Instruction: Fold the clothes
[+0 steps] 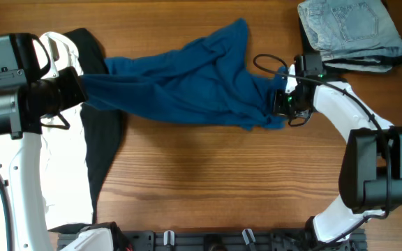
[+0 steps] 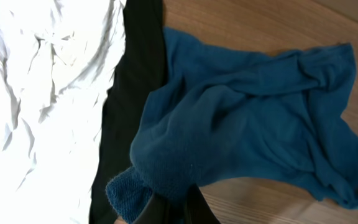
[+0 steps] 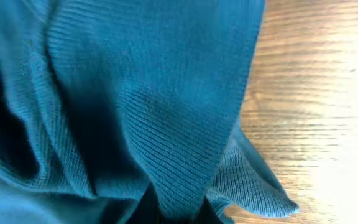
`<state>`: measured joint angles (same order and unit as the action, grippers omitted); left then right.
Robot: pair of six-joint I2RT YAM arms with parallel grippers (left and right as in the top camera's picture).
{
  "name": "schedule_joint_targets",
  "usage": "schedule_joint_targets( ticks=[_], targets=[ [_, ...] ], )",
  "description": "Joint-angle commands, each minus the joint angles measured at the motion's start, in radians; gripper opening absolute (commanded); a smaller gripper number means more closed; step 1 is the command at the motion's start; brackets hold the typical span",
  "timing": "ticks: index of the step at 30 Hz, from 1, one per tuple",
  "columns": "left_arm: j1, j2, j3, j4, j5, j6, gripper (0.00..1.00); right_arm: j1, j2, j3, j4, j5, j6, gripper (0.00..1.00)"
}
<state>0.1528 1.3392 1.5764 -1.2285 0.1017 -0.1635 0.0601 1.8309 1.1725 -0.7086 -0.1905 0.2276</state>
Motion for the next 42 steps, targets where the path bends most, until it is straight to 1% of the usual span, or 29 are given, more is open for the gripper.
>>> schedule_joint_targets(
  ticks=[1, 3, 4, 5, 7, 10, 11, 12, 13, 14, 15, 16, 18, 21, 22, 23, 25, 27, 29, 30, 33, 34, 36, 37, 38, 39, 42],
  targets=[
    [0.007, 0.000, 0.015, 0.004, -0.014, -0.009, 0.04, 0.000, -0.106, 0.196, -0.034, 0.020, 0.015, 0.04],
    [0.007, 0.000, 0.015, 0.005, -0.014, -0.009, 0.04, 0.000, -0.114, 0.326, -0.005, 0.043, 0.015, 0.04],
    [0.007, 0.000, 0.015, 0.005, -0.014, -0.010, 0.04, 0.000, -0.110, 0.340, 0.030, 0.045, 0.016, 0.04],
    [0.007, 0.000, 0.015, 0.005, -0.014, -0.009, 0.04, 0.000, -0.098, 0.341, 0.103, 0.045, 0.020, 0.04],
    [0.007, 0.000, 0.015, 0.004, -0.013, -0.010, 0.04, 0.000, -0.031, 0.341, 0.188, 0.043, 0.037, 0.04],
    [0.007, 0.006, 0.013, 0.005, -0.014, -0.009, 0.04, 0.003, 0.171, 0.341, 0.357, 0.032, 0.037, 0.04],
    [0.007, 0.013, 0.013, 0.005, -0.013, -0.009, 0.04, 0.002, 0.218, 0.341, 0.405, 0.014, 0.034, 0.21],
    [0.007, 0.023, 0.013, 0.004, -0.013, -0.010, 0.04, 0.001, 0.236, 0.341, 0.410, -0.016, 0.034, 0.73],
    [0.007, 0.037, 0.013, 0.003, -0.013, -0.009, 0.04, -0.002, 0.217, 0.349, 0.351, -0.020, 0.034, 0.99],
    [0.007, 0.045, 0.013, 0.003, -0.013, -0.010, 0.04, -0.004, 0.190, 0.360, 0.282, -0.013, 0.033, 1.00],
    [0.007, 0.057, 0.013, 0.005, -0.013, -0.009, 0.04, -0.007, 0.127, 0.370, 0.165, -0.009, 0.034, 1.00],
    [0.007, 0.061, 0.013, 0.005, -0.013, -0.009, 0.04, -0.007, 0.082, 0.370, 0.085, -0.002, 0.037, 0.99],
    [0.007, 0.068, 0.013, 0.004, -0.013, -0.009, 0.04, -0.007, 0.005, 0.369, -0.108, 0.063, 0.037, 1.00],
    [0.007, 0.068, 0.013, 0.004, -0.013, -0.009, 0.04, -0.007, -0.001, 0.349, -0.296, 0.098, 0.037, 1.00],
    [0.007, 0.068, 0.013, 0.004, -0.013, -0.009, 0.04, -0.007, 0.000, 0.314, -0.330, 0.096, 0.043, 0.98],
    [0.007, 0.068, 0.013, 0.005, -0.013, -0.009, 0.04, -0.007, 0.000, 0.234, -0.349, 0.097, 0.084, 0.95],
    [0.007, 0.068, 0.013, 0.003, -0.013, -0.009, 0.04, -0.007, 0.000, 0.150, -0.342, 0.093, 0.097, 0.92],
    [0.007, 0.068, 0.013, 0.002, -0.013, -0.009, 0.04, -0.007, 0.000, 0.065, -0.306, 0.089, 0.097, 0.91],
    [0.007, 0.069, 0.013, 0.003, -0.013, -0.009, 0.04, -0.007, 0.000, -0.006, -0.225, 0.080, 0.097, 0.88],
    [0.007, 0.073, 0.013, 0.002, -0.013, -0.009, 0.04, -0.007, 0.000, -0.043, -0.179, 0.078, 0.112, 0.83],
    [0.006, 0.089, 0.013, -0.004, -0.013, -0.009, 0.04, -0.007, 0.000, -0.095, -0.103, 0.078, 0.117, 0.62],
    [0.006, 0.098, 0.013, -0.007, -0.013, -0.009, 0.04, -0.007, 0.000, -0.112, -0.070, 0.077, 0.126, 0.57],
    [0.006, 0.115, 0.013, -0.011, -0.013, -0.009, 0.04, -0.007, 0.000, -0.138, -0.031, 0.063, 0.142, 0.52],
    [0.006, 0.122, 0.013, -0.014, -0.013, -0.009, 0.04, -0.007, 0.000, -0.158, -0.006, 0.059, 0.143, 0.48],
    [0.006, 0.127, 0.013, -0.014, -0.013, -0.009, 0.04, -0.007, 0.000, -0.164, 0.003, 0.059, 0.145, 0.27],
    [0.006, 0.129, 0.013, -0.014, -0.013, -0.010, 0.04, -0.007, -0.001, -0.163, 0.002, 0.059, 0.157, 0.04],
    [0.006, 0.128, 0.013, -0.014, -0.013, -0.009, 0.04, -0.008, -0.050, -0.111, -0.039, 0.056, 0.164, 0.04]
  ],
)
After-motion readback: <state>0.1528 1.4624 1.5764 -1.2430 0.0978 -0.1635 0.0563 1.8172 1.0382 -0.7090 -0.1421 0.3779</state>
